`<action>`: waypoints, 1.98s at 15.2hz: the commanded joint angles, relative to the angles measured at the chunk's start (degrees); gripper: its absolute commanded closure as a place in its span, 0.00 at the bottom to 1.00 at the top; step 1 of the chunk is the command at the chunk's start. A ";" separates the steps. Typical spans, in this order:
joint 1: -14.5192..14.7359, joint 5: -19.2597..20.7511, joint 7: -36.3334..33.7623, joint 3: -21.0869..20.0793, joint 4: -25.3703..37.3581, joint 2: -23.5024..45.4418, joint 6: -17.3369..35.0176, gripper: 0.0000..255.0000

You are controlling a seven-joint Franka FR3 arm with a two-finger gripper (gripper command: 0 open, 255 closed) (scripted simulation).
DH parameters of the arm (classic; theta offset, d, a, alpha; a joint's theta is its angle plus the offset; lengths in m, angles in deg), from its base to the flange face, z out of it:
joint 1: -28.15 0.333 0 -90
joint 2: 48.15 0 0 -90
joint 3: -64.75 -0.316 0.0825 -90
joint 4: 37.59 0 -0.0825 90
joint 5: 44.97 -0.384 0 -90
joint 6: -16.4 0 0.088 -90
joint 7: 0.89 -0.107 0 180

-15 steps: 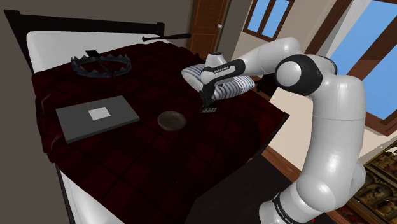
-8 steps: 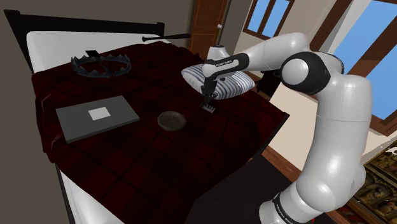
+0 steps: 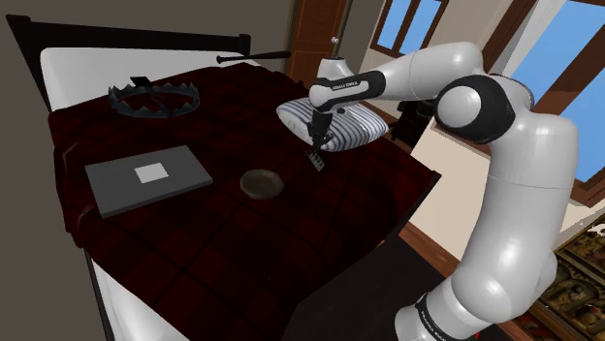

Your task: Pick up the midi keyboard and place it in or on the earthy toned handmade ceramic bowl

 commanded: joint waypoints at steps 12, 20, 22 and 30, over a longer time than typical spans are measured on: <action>10.78 1.18 -14.31 -3.92 3.93 0.28 -5.18 1.00; 17.95 2.00 -22.79 -6.08 12.90 4.75 -10.61 1.00; 19.16 2.20 -24.15 -6.34 14.52 6.05 -11.07 1.00; 19.15 2.66 -24.76 -6.11 11.50 8.06 -6.08 1.00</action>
